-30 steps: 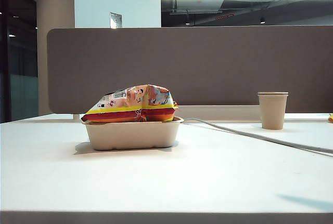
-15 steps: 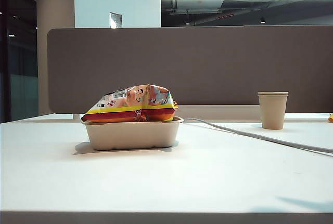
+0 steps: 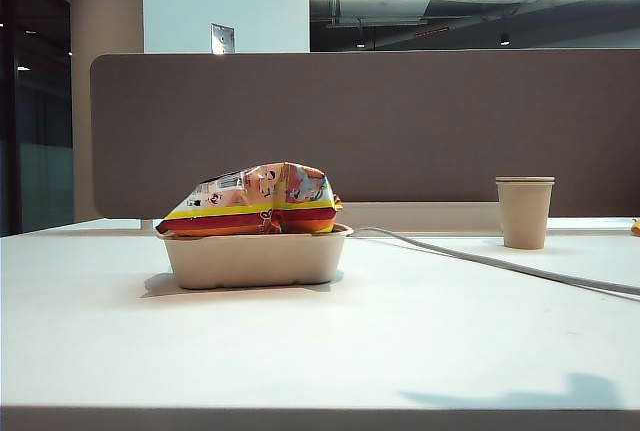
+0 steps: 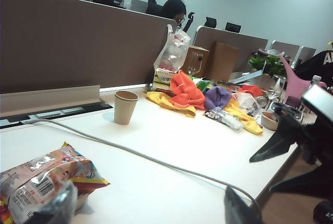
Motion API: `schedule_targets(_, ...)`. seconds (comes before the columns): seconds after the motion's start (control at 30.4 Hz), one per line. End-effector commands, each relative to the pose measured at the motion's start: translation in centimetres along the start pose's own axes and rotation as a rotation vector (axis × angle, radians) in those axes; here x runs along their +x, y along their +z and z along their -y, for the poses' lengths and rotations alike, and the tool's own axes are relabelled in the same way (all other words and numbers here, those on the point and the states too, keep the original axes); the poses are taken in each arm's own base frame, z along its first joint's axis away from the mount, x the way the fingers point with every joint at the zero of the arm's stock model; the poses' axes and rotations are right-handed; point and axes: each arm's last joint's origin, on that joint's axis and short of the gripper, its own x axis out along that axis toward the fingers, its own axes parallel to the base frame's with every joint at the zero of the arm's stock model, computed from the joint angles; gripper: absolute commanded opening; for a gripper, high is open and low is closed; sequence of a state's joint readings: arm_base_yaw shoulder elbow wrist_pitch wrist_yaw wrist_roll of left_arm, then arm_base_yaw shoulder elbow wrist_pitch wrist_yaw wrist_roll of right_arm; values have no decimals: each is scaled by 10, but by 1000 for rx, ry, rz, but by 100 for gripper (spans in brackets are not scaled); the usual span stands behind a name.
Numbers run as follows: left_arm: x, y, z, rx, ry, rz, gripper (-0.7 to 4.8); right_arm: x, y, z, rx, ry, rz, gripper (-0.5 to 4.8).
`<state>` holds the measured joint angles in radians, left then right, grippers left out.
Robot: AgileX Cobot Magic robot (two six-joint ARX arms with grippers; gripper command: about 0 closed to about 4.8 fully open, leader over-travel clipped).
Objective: Pick up a bag of chips and put them in the box.
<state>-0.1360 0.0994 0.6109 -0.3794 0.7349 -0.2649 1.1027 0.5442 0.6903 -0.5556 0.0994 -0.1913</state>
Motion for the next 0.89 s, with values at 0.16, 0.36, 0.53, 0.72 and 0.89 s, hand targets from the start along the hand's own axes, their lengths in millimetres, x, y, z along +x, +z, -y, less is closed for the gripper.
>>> schedule_targets(0.16,2,-4,-2,6,-5,-7,371,18,-11,-5,-15,40,24,221)
schedule_targets(0.36,2,-5,-3,1,-9,-13,371,28,-22,-9,-24,63,-24,174)
schedule_targets(0.53,2,-7,-4,6,-5,-26,371,34,-36,-13,-24,91,-69,105)
schedule_targets(0.72,4,-12,-6,-11,3,-49,367,42,-52,-14,-51,56,-115,103)
schedule_targets(0.89,5,-16,-9,-27,6,-63,366,50,-62,-12,65,-38,-85,103)
